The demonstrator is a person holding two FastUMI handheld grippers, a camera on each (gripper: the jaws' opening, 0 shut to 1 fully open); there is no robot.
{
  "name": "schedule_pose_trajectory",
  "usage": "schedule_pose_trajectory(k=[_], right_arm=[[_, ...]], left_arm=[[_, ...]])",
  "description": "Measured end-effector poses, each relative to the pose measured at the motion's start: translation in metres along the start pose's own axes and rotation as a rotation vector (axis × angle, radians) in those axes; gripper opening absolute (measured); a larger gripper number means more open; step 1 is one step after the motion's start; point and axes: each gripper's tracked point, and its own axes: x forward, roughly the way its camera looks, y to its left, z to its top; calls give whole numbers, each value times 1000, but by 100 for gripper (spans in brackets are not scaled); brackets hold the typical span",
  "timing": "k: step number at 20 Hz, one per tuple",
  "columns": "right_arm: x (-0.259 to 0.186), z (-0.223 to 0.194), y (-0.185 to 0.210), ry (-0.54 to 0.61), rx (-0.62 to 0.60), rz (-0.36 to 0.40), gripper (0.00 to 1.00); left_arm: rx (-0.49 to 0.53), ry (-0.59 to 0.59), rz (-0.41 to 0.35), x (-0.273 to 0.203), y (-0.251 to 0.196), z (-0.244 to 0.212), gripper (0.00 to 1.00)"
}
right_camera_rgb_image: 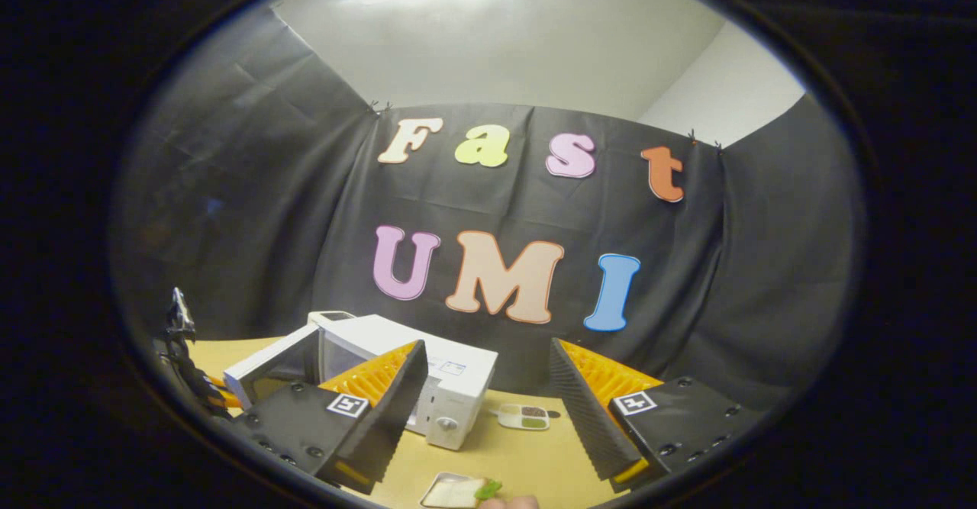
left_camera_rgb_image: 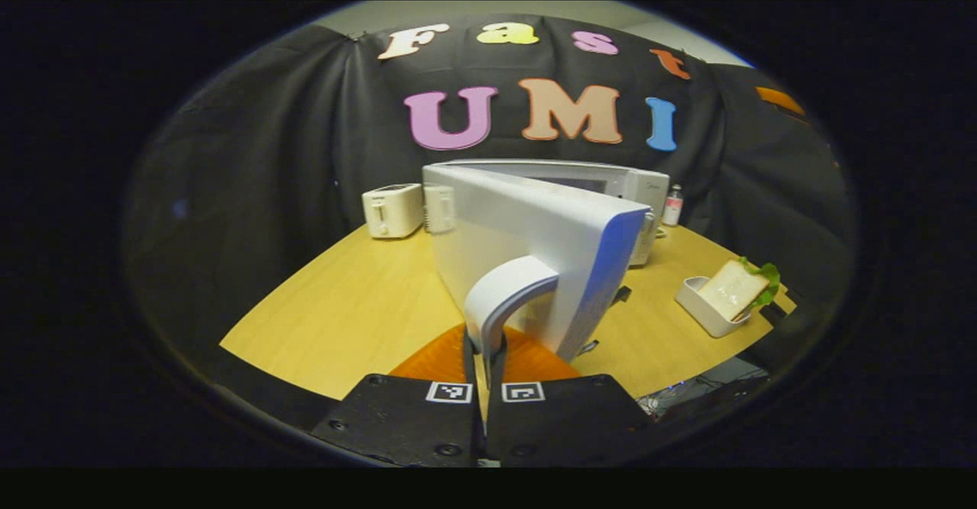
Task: Open the microwave oven with the left hand, put the food in, and close the microwave oven.
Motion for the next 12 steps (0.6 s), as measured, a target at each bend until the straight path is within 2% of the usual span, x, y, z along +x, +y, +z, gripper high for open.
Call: schedule_pose_trajectory(k=[1,5,12], right_arm=[[0,2,2,-3,-1,1,97],[-6,5,14,-9,-7,18,96],[-15,5,22,-12,-44,26,97]], left_arm=[[-9,4,14,-2,13,-2,0],[-80,0,-27,-6,40,-4,0],[-54,22,-64,-6,53,-5,0]])
